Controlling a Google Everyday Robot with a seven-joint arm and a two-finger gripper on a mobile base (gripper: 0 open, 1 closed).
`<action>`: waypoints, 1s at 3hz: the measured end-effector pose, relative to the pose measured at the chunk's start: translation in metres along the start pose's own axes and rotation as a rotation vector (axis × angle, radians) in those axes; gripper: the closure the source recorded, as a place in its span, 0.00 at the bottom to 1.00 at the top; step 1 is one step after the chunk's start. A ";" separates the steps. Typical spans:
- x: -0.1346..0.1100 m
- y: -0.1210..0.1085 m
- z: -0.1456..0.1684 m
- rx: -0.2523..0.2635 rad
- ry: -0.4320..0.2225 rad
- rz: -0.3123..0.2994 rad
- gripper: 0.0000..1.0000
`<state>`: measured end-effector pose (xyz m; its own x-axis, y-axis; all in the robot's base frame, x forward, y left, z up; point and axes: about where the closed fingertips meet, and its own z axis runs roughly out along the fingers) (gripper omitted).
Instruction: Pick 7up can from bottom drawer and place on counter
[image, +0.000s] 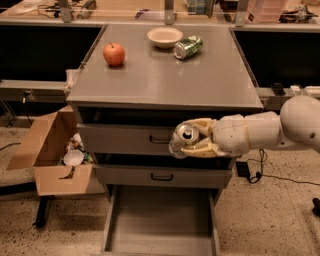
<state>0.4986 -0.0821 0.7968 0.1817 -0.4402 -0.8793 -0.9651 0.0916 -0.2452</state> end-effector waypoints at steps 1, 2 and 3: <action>-0.028 -0.038 -0.037 0.060 0.040 0.070 1.00; -0.028 -0.037 -0.036 0.058 0.040 0.068 1.00; -0.033 -0.043 -0.037 0.063 0.026 0.068 1.00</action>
Offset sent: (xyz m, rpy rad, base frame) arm 0.0177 -0.0174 0.0377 -0.0185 0.0233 -0.0607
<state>0.5271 -0.1045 0.8520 0.1101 -0.4542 -0.8841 -0.9611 0.1782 -0.2112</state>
